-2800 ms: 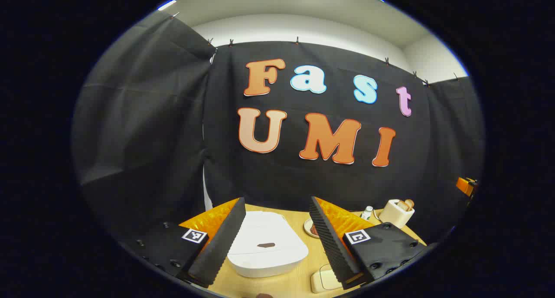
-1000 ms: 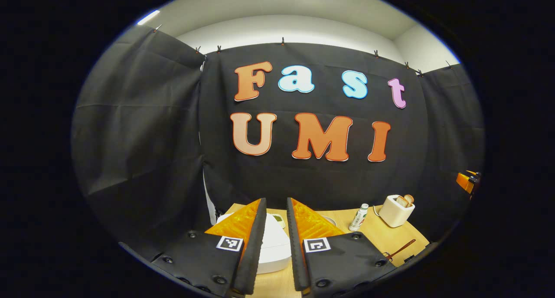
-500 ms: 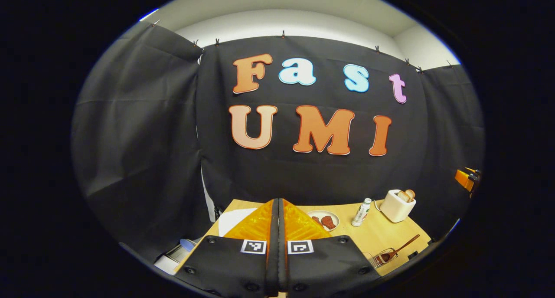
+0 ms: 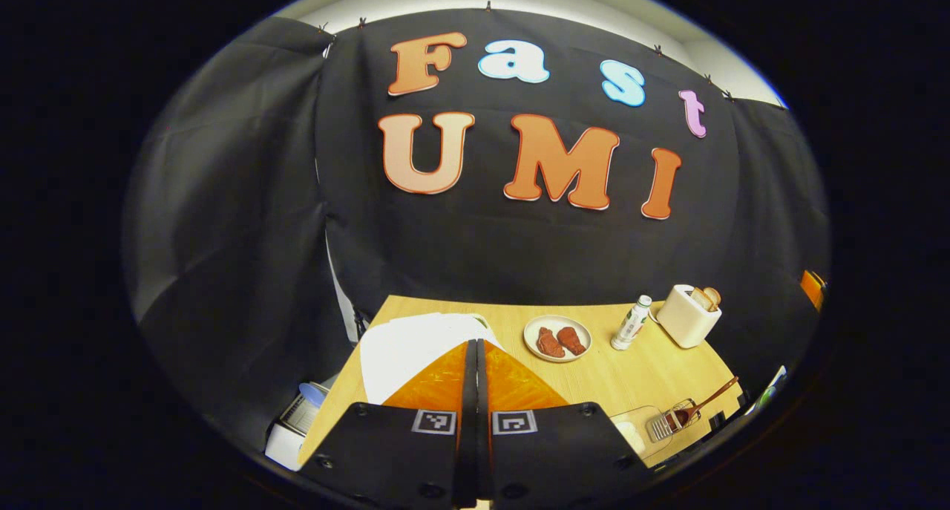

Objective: Close the left gripper, press the button to open the rice cooker; take a wooden spoon from the chopstick holder with the right hand, scoop a spoonful of rice and pour it into the rice cooker, then put the wooden spoon back into the chopstick holder.

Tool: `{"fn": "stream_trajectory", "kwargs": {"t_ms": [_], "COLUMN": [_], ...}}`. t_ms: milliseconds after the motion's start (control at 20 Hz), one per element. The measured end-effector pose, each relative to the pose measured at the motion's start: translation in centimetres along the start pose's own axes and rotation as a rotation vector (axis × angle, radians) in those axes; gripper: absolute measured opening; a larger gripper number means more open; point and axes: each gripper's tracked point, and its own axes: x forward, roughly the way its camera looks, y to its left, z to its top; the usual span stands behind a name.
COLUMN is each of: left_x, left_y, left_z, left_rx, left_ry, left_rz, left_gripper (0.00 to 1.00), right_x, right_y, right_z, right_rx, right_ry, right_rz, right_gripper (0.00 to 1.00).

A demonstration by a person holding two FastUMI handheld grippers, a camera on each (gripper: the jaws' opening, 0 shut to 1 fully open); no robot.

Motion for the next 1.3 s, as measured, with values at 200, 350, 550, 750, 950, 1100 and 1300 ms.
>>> {"fn": "stream_trajectory", "kwargs": {"t_ms": [200, 350, 550, 750, 950, 1100, 1300], "left_x": [3.4, 5.5, 7.7, 9.4, 9.7, 9.6, 9.9], "left_y": [0.4, 0.3, 0.6, 1.4, 1.8, 1.9, 2.0], "left_z": [-2.9, -5.0, -7.2, -9.1, -10.9, -12.7, -12.7], "left_rx": [0.022, 0.037, 0.034, 0.024, 0.017, 0.005, -0.034], "left_ry": [0.076, 0.137, 0.194, 0.244, 0.290, 0.334, 0.381], "left_rz": [-0.020, -0.029, -0.034, -0.023, -0.026, -0.036, -0.051], "left_gripper": [0.04, 0.04, 0.04, 0.04, 0.04, 0.04, 0.03], "right_x": [-0.2, -0.5, -0.8, -1.0, -0.9, -0.7, -0.5], "right_y": [-0.4, -1.0, -2.0, -2.0, -2.7, -2.7, -2.3], "right_z": [-0.7, -1.5, -1.7, -1.8, -2.2, -2.3, -2.9], "right_rx": [0.006, 0.009, -0.021, -0.004, -0.016, -0.013, -0.032], "right_ry": [0.024, 0.053, 0.059, 0.074, 0.085, 0.091, 0.098], "right_rz": [-0.030, -0.061, -0.102, -0.106, -0.128, -0.125, -0.110], "right_gripper": [0.94, 0.94, 0.94, 0.94, 0.94, 0.94, 0.94]}}
